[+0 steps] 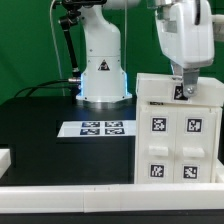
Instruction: Assemble cabinet
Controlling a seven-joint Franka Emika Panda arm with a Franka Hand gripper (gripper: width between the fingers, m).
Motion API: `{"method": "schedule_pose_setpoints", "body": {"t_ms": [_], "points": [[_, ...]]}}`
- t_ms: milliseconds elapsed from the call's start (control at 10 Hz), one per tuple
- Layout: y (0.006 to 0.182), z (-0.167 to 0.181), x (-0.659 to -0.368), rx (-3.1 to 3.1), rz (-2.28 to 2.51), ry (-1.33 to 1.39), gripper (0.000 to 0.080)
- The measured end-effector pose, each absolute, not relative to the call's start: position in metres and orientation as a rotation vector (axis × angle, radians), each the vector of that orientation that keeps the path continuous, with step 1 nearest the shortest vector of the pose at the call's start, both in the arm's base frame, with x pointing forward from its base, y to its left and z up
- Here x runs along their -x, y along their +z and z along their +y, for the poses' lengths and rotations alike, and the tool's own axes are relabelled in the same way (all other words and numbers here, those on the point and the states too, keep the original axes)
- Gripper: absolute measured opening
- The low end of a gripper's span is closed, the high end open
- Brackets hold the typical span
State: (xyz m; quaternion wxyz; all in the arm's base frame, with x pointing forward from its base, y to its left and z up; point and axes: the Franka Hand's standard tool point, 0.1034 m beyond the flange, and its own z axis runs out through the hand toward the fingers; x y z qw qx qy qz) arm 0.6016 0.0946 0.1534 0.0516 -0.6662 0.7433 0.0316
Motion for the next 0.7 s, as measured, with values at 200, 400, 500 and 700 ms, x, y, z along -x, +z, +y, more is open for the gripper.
{"method": "schedule_pose_setpoints", "body": {"t_ms": [200, 400, 500, 700], "points": [[0.154, 0.096, -0.602, 2.006, 2.276, 0.096, 0.0565], [0.159, 0.096, -0.601, 2.048, 2.225, 0.095, 0.0749], [0.165, 0.097, -0.599, 2.055, 2.207, 0.093, 0.0784], [0.178, 0.098, -0.600, 2.062, 2.174, 0.083, 0.0795]]}}
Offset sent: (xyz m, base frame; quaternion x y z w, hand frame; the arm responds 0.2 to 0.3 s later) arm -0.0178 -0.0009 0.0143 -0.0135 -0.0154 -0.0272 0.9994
